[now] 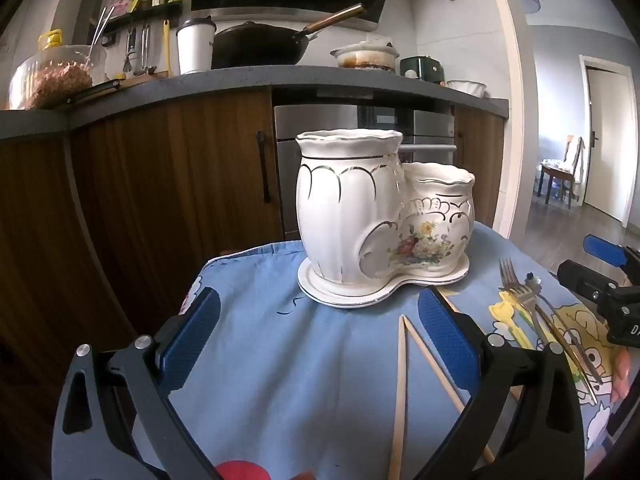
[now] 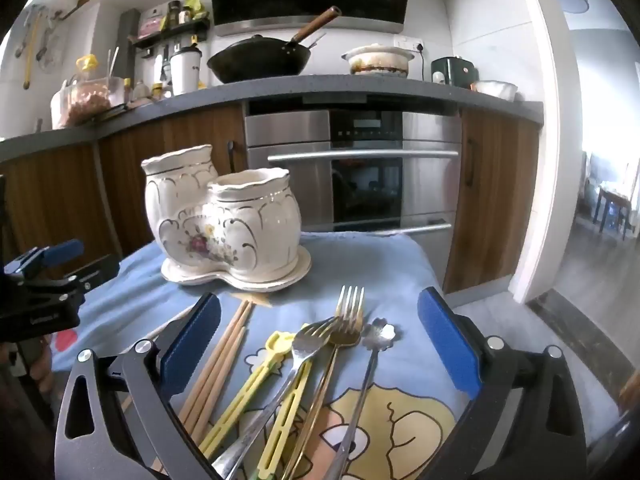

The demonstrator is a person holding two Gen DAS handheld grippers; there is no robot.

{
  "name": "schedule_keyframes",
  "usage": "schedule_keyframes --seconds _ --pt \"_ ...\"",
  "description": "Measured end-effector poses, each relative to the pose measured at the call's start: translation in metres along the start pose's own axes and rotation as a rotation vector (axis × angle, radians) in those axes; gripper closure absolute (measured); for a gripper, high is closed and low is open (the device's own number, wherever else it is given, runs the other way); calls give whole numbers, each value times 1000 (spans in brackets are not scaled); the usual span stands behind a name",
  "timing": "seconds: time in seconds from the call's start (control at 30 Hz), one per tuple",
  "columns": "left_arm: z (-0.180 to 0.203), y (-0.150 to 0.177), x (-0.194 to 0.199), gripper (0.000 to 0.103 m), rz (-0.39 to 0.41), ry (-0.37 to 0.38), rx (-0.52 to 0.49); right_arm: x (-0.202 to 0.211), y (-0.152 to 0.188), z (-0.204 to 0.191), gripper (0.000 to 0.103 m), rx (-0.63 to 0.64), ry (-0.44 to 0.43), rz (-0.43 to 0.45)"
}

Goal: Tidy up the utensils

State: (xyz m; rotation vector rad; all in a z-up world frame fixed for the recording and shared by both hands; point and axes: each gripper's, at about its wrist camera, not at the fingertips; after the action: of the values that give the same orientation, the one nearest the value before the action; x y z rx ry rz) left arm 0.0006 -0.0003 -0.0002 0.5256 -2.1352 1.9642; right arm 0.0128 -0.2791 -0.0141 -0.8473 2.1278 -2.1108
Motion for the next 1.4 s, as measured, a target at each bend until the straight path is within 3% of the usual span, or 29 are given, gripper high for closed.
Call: schedule_keyframes --seconds 1.4 --pt "0 2 1 5 10 2 9 -1 1 -1 5 2 0 -4"
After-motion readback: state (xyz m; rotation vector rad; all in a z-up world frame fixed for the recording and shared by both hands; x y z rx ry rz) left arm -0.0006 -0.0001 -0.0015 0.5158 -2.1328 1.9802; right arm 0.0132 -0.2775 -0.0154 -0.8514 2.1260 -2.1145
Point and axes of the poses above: each gripper's, at about its wrist camera, not at the fingertips, and x roughly against the way its jaws point, z to its right, y to its underside, and after that the axes turned 7 degrees about -y, right-handed
